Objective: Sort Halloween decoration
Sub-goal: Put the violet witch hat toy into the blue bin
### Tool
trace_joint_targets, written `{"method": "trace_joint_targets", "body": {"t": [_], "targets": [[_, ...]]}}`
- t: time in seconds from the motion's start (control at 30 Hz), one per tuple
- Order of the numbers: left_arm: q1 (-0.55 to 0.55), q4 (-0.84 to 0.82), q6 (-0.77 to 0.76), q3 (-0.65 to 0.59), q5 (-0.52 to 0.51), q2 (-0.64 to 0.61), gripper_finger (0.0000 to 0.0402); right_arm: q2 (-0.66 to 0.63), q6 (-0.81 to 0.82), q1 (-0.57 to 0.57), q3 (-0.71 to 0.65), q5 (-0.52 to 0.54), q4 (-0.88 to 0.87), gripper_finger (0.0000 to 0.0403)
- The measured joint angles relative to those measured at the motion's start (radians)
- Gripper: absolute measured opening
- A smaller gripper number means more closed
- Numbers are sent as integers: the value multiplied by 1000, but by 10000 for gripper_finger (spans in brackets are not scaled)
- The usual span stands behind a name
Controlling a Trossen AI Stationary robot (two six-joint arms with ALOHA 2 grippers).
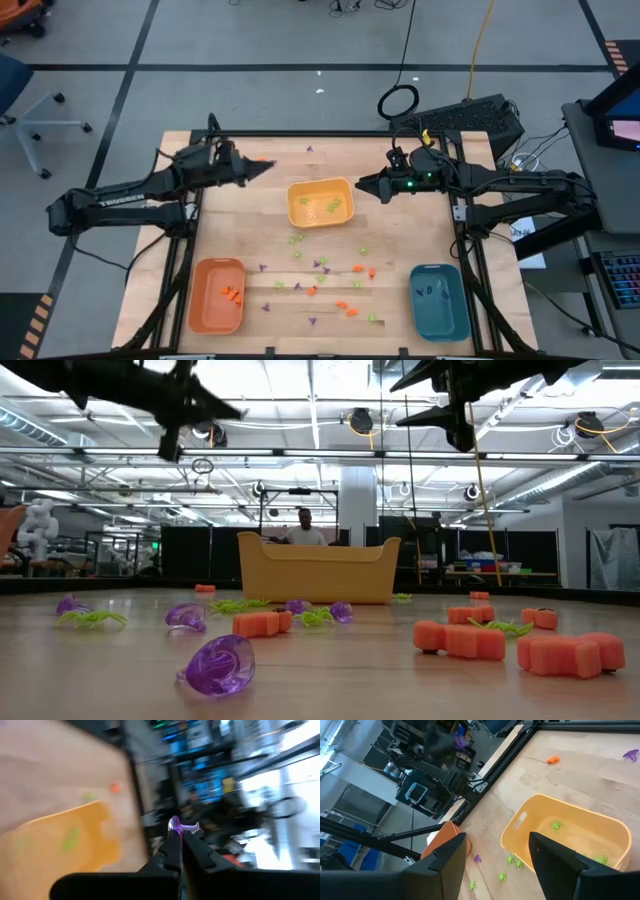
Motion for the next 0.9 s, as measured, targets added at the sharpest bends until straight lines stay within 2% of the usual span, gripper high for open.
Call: {"method": "trace_joint_targets", "body": {"t": [0.13,0.47,0.63,0.9], "targets": [[0,163,-1,2,-3,3,0,5,0,0,0,26,2,201],[-18,424,-1,2,-32,3,0,5,6,0,0,55,52,201],[-40,492,-1,2,-46,3,0,6,5,0,0,81,51,201],[-77,491,26,2,-79,4,1,6,1,0,0,79,51,201]]}}
